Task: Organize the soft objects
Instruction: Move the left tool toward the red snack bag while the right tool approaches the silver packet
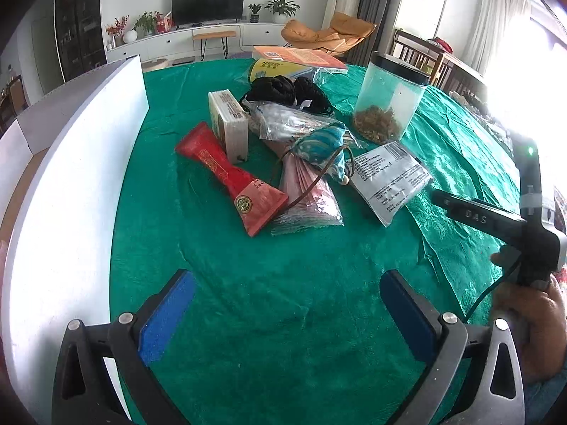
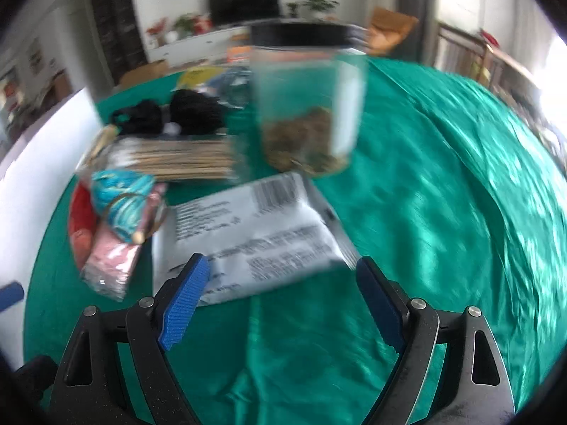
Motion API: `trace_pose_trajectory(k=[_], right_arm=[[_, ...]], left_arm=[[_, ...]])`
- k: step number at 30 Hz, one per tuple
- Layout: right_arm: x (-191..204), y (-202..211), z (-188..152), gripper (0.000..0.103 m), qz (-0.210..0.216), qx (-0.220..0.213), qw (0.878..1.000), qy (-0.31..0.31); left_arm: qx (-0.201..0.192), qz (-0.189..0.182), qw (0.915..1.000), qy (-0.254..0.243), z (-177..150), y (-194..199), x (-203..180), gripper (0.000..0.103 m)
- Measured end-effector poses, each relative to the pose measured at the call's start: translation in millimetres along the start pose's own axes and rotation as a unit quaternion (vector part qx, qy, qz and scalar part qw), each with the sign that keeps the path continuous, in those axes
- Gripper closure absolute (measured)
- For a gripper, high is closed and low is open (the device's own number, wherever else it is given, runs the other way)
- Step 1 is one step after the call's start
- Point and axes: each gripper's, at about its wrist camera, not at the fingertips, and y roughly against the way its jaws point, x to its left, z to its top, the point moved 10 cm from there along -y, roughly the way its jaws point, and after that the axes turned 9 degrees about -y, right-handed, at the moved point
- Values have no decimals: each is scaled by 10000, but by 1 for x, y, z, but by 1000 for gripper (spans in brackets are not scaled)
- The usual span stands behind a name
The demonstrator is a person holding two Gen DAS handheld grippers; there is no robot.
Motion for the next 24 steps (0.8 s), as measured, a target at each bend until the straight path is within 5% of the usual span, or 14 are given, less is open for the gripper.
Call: trace_pose_trajectory(k=[2, 5, 6, 9, 12, 15, 19, 22, 24], right_arm=[[-63, 2, 1, 16, -746, -117, 9962, -426], [-123, 23, 14, 15, -895, -373, 9867, -1304], [-126, 28, 18, 15, -570, -409, 9861, -1507], [-85, 34, 22, 15, 500, -246, 9910, -1217], [4, 39, 8, 15, 974, -222, 9950, 54], [83, 31, -9, 16, 1208, -271, 9857, 1145], [102, 2, -21, 17, 407, -183, 9800, 1937], [23, 15, -4, 16, -352, -410, 9965, 631], [-49, 15, 1, 16, -1087, -406, 9931, -190]], left_arm=[[61, -77, 9999, 20, -2, -6, -2, 0], [191, -235, 9994, 165, -3, -15, -7, 0], [201, -331, 9989, 259, -4, -15, -8, 0], [121, -399, 9985, 363, 1, -9, -9, 0], [39, -313, 9991, 297, 5, 0, -10, 0], [-43, -238, 9995, 179, 10, 11, -10, 0], [-106, -141, 9998, 62, 13, 19, -6, 0], [-116, -146, 9998, 95, 12, 18, -1, 0], [-80, -285, 9993, 238, 9, 12, 0, 0]])
